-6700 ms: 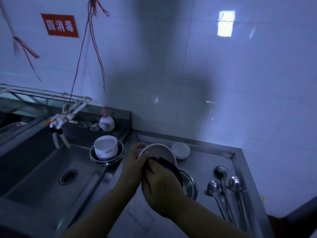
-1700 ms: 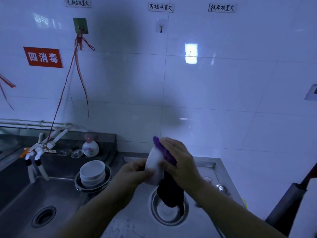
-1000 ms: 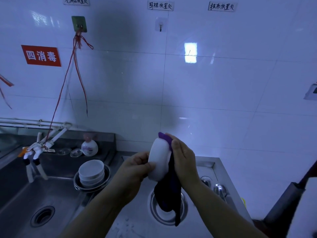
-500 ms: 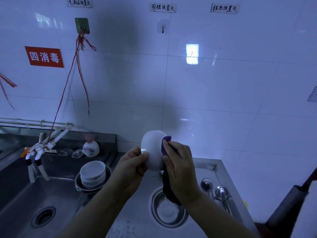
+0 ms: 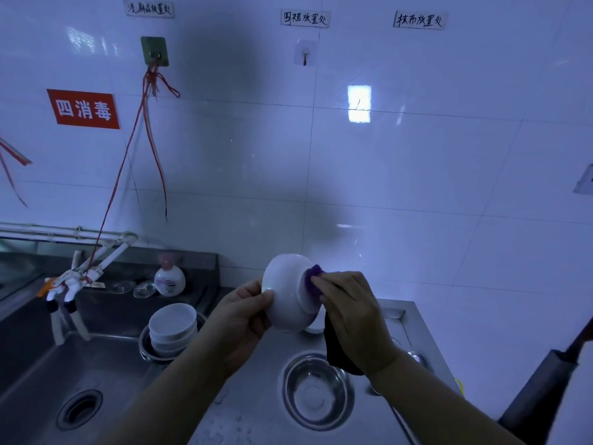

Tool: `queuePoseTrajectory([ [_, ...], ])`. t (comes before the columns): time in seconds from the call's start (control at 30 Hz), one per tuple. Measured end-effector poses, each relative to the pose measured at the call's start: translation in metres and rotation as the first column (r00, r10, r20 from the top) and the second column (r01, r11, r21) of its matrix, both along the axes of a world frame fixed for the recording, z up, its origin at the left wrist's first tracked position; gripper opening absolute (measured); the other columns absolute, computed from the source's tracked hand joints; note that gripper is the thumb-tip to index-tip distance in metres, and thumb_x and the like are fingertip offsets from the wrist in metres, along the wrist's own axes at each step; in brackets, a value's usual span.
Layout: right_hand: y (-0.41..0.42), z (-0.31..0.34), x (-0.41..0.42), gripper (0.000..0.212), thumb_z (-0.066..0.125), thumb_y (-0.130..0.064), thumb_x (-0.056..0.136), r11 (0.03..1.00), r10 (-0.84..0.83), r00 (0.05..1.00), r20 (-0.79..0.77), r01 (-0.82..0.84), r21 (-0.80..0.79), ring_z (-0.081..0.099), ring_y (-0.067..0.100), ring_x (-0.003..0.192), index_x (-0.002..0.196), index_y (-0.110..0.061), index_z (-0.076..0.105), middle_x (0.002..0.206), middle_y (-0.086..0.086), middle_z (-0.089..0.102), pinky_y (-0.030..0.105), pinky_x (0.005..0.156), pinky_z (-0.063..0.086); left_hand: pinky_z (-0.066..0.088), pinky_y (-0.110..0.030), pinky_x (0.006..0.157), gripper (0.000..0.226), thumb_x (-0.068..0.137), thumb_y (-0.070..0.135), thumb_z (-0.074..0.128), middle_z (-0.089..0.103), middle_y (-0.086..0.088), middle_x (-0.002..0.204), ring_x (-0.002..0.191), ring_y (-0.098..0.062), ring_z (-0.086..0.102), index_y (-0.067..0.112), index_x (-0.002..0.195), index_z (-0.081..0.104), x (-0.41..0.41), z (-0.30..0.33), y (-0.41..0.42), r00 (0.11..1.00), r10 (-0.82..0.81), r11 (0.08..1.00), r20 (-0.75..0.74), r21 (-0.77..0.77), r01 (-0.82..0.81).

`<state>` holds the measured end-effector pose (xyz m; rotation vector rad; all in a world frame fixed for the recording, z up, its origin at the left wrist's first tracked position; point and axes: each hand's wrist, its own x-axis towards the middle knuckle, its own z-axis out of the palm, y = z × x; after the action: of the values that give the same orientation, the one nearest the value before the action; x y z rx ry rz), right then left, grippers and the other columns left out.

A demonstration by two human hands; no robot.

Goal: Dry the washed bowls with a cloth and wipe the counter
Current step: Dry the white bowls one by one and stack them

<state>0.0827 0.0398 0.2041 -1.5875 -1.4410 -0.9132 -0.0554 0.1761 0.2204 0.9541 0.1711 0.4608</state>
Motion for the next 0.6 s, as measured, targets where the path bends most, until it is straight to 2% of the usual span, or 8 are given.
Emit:
queuePoseTrajectory([
  [0.07,0.003,0.008,-0.002,0.039,0.043,-0.023,0.098,0.998,0.005,0.991,-0.134,0.004,0.066,0.057,0.024,0.097,0.11,0.008,0.063,0.104,0.02,0.066,0.03,0.088,0.051,0.058,-0.03,0.076,0.036,0.077,0.007,0.052,0.07,-0.019,0.104,0.09,-0.025,0.068,0.001,0.11,0.063,0.001,0.0,-0.005,1.0,0.009,0.999,-0.027,0.038,-0.008],
  [0.13,0.01,0.014,-0.007,0.044,0.04,-0.029,0.099,0.998,0.018,0.976,-0.216,-0.006,0.057,0.052,0.019,0.104,0.114,0.007,0.061,0.109,0.019,0.064,0.024,0.094,0.045,0.058,-0.028,0.072,0.035,0.075,0.009,0.053,0.072,-0.015,0.1,0.086,-0.022,0.07,0.004,0.107,0.065,0.003,0.001,-0.013,0.999,0.001,0.998,-0.045,0.062,0.002],
  [0.23,0.021,0.008,-0.017,0.038,0.043,-0.021,0.096,0.999,0.043,0.978,-0.202,-0.038,0.029,0.051,0.021,0.11,0.121,0.003,0.059,0.117,0.016,0.062,0.032,0.096,0.046,0.059,-0.029,0.068,0.03,0.074,0.01,0.053,0.073,-0.013,0.096,0.082,-0.022,0.07,0.008,0.099,0.069,0.005,0.003,-0.021,0.999,-0.01,0.999,-0.045,0.04,0.012],
  [0.33,0.024,-0.006,-0.02,0.037,0.046,-0.025,0.096,0.999,0.015,0.998,-0.06,-0.013,0.043,0.052,0.024,0.11,0.118,0.002,0.06,0.116,0.017,0.065,0.042,0.091,0.052,0.057,-0.035,0.077,0.033,0.076,0.012,0.053,0.07,-0.016,0.102,0.089,-0.027,0.066,0.007,0.106,0.065,0.004,0.004,-0.019,0.996,0.015,1.0,-0.09,-0.005,-0.016],
  [0.43,0.02,-0.024,-0.023,0.038,0.057,-0.026,0.09,1.0,-0.025,0.991,0.13,0.024,0.013,0.05,0.023,0.11,0.122,-0.006,0.055,0.12,0.012,0.062,0.042,0.088,0.053,0.058,-0.033,0.071,0.034,0.079,0.012,0.051,0.068,-0.019,0.1,0.086,-0.027,0.065,0.003,0.111,0.059,0.003,0.006,-0.017,0.996,0.022,0.992,-0.09,-0.126,-0.033],
  [0.53,0.012,-0.035,-0.026,0.03,0.048,-0.023,0.099,1.0,0.005,0.966,0.257,0.001,-0.022,0.047,0.02,0.109,0.126,-0.011,0.054,0.125,0.003,0.049,0.041,0.087,0.051,0.058,-0.029,0.065,0.021,0.091,0.009,0.045,0.065,-0.021,0.097,0.081,-0.026,0.062,0.002,0.107,0.056,0.003,0.009,-0.018,0.996,0.049,0.968,-0.078,-0.241,-0.067],
  [0.6,0.012,-0.033,-0.026,0.03,0.046,-0.021,0.099,1.0,0.01,0.963,0.27,-0.004,-0.023,0.047,0.021,0.109,0.126,-0.011,0.054,0.126,0.003,0.048,0.041,0.088,0.05,0.058,-0.028,0.066,0.019,0.093,0.008,0.043,0.062,-0.022,0.099,0.083,-0.026,0.06,0.001,0.107,0.055,0.005,0.011,-0.02,0.995,0.059,0.958,-0.078,-0.276,-0.078],
])
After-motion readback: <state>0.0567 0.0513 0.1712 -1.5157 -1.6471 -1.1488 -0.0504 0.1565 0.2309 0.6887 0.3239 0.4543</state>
